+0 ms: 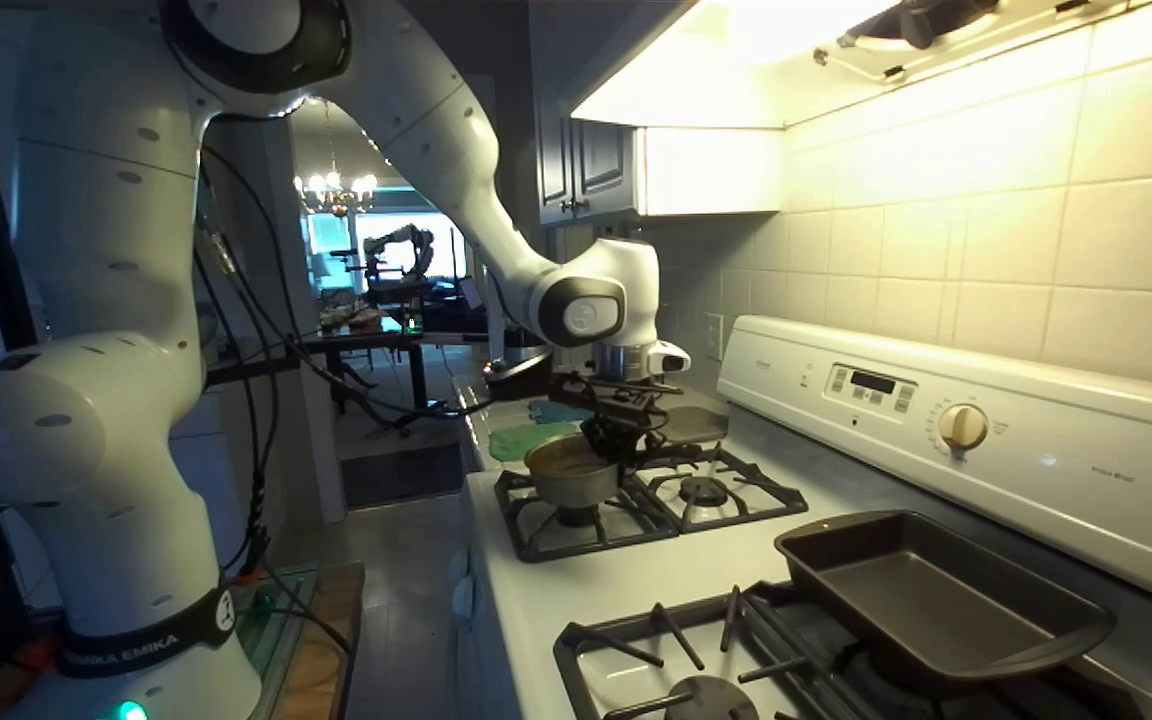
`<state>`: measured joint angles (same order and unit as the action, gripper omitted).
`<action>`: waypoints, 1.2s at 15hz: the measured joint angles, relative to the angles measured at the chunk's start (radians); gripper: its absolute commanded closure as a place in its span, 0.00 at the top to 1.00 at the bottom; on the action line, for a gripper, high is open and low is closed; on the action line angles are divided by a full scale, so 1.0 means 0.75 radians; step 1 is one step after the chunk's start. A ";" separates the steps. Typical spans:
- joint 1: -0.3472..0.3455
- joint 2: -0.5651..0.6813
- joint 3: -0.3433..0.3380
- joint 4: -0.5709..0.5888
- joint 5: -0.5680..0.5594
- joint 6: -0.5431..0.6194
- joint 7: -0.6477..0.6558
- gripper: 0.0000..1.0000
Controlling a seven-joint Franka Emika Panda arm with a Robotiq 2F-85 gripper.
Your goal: Take the lid off the pot and place the pot on the bottom left plate
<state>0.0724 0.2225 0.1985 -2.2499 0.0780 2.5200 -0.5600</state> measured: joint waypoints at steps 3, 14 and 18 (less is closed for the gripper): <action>0.000 0.014 0.003 -0.002 0.000 0.025 -0.008 0.01; 0.000 0.028 0.017 -0.006 0.000 0.061 -0.012 0.01; 0.001 0.028 0.017 -0.006 -0.009 0.058 -0.012 0.01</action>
<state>0.0734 0.2433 0.2115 -2.2543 0.0713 2.5634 -0.5691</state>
